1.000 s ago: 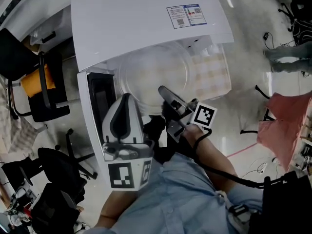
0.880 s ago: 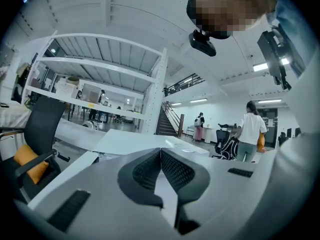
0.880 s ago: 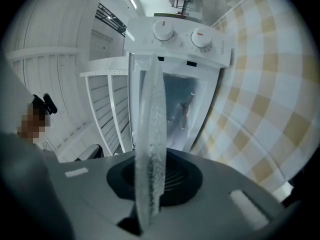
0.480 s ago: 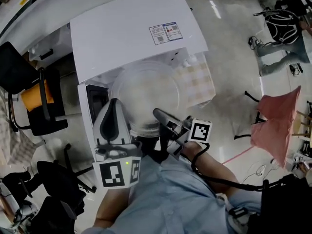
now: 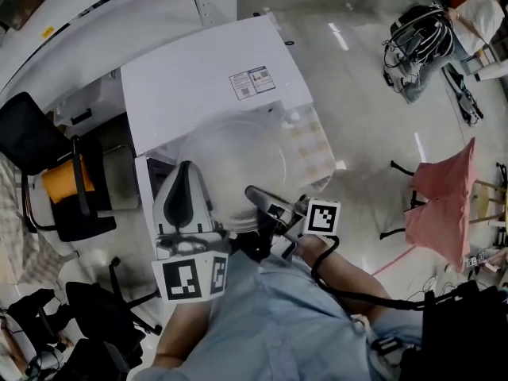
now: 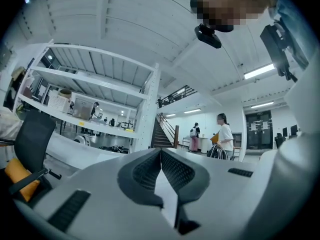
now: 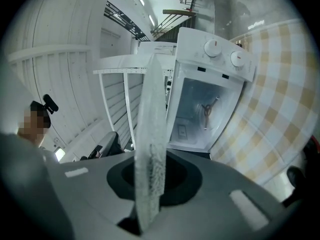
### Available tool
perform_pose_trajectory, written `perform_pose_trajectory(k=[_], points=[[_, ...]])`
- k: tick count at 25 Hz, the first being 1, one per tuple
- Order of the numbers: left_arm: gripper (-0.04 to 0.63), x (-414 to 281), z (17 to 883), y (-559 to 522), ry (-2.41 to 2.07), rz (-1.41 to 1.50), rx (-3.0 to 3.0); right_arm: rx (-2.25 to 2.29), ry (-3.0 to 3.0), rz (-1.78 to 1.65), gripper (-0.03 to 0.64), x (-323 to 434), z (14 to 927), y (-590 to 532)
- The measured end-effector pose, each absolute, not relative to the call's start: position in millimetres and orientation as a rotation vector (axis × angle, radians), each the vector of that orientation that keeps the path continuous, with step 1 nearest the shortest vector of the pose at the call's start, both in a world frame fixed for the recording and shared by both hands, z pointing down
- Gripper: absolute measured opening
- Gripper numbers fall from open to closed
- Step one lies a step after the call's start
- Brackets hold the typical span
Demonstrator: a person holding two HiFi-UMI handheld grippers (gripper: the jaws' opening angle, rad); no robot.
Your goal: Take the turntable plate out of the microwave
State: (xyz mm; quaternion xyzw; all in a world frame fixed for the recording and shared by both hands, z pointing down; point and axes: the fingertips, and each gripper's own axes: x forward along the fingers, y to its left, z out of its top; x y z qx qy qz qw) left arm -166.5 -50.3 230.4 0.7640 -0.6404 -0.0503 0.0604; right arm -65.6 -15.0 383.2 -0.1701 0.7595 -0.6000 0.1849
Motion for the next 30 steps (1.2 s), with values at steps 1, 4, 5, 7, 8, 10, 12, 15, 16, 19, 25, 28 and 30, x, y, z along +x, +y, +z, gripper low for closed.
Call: perform_pose_trajectory(k=[1, 4, 5, 7, 8, 10, 12, 15, 16, 19, 25, 28, 30], points=[[0.009, -166, 226, -51, -1.941, -0.158, 2.319, -0.48, 2.14, -1.69, 0.026, -66, 382, -18], [0.008, -166, 217, -55, -1.956, -0.169, 2.332, -0.488, 2.124, -1.695, 0.026, -67, 381, -30], [0.009, -166, 215, -57, -1.962, -0.17, 2.334, -0.491, 2.119, -1.694, 0.026, -66, 382, -36], [0.008, -167, 212, -60, -1.974, -0.169, 2.333, -0.499, 2.114, -1.689, 0.026, -66, 382, -47], [0.008, -168, 212, -62, -1.98, -0.165, 2.331, -0.503, 2.113, -1.686, 0.027, -66, 383, -52], [0.009, -171, 211, -65, -1.992, -0.158, 2.326, -0.508, 2.103, -1.687, 0.026, -67, 383, -61], [0.008, -173, 212, -70, -2.002, -0.151, 2.32, -0.509, 2.096, -1.691, 0.028, -69, 386, -70], [0.008, -177, 217, -80, -2.016, -0.141, 2.305, -0.504, 2.095, -1.694, 0.028, -72, 391, -82], [0.008, -178, 219, -83, -2.019, -0.136, 2.3, -0.497, 2.091, -1.697, 0.028, -73, 392, -85], [0.008, -180, 224, -93, -2.023, -0.12, 2.287, -0.475, 2.078, -1.701, 0.028, -76, 394, -94], [0.008, -187, 226, -106, -2.035, -0.092, 2.267, -0.46, 2.046, -1.718, 0.028, -87, 390, -112], [0.008, -191, 228, -111, -2.047, -0.084, 2.25, -0.456, 2.042, -1.718, 0.028, -91, 387, -121], [0.008, -193, 229, -115, -2.053, -0.08, 2.239, -0.457, 2.046, -1.717, 0.028, -95, 386, -128]])
